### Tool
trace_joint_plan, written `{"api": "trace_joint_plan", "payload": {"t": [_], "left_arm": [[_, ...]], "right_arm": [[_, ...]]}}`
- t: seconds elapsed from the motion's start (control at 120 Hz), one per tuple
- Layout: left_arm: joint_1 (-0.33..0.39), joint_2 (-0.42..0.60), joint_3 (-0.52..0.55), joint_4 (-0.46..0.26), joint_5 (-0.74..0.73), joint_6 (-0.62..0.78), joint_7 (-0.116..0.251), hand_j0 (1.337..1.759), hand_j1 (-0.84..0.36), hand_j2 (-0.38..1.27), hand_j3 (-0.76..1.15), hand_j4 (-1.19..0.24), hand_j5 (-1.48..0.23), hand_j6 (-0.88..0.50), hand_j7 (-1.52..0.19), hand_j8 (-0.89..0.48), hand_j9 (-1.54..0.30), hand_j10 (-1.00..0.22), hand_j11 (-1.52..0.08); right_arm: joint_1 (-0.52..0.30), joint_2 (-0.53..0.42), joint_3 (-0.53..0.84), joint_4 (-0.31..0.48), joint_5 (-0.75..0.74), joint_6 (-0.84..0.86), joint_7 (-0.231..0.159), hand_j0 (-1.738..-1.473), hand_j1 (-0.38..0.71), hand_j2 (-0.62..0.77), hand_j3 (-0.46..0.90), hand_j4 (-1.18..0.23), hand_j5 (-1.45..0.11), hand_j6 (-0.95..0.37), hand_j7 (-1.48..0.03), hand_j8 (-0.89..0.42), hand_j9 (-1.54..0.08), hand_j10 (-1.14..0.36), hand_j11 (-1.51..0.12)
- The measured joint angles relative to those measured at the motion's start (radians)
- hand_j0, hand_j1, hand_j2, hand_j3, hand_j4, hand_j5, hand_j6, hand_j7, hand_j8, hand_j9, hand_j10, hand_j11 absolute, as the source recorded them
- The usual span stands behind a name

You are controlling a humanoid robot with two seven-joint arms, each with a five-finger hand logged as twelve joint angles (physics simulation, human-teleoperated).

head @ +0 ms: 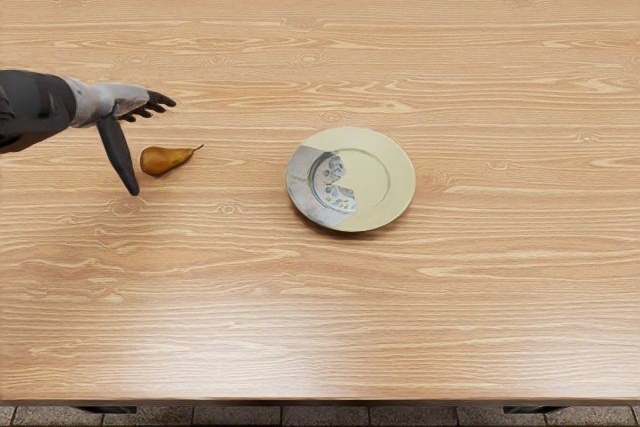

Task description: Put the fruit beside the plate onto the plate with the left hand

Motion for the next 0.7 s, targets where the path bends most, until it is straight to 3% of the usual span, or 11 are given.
{"api": "trace_joint_plan", "payload": {"t": [0.1,0.283,0.7], "left_arm": [[0.038,-0.032,0.002,0.001,0.084,0.055,0.000,1.658,0.29,0.01,0.00,-0.06,-0.07,-0.06,-0.07,-0.06,-0.07,-0.06,-0.07],[0.040,-0.082,0.013,0.007,0.186,0.088,0.000,1.658,0.28,0.01,0.00,-0.06,-0.08,-0.06,-0.08,-0.06,-0.08,-0.06,-0.08],[0.038,-0.145,0.077,0.050,0.271,0.128,0.000,1.658,0.21,0.03,0.00,-0.12,-0.15,-0.12,-0.15,-0.12,-0.15,-0.12,-0.15]], "right_arm": [[0.000,0.000,0.000,0.000,0.000,0.000,0.000,-1.658,-0.35,0.00,0.00,0.00,0.00,0.00,0.00,0.00,0.00,0.00,0.00],[0.000,0.000,0.000,0.000,0.000,0.000,0.000,-1.658,-0.35,0.00,0.00,0.00,0.00,0.00,0.00,0.00,0.00,0.00,0.00],[0.000,0.000,0.000,-0.001,0.000,0.000,0.000,-1.658,-0.35,0.00,0.00,0.00,0.00,0.00,0.00,0.00,0.00,0.00,0.00]]}}
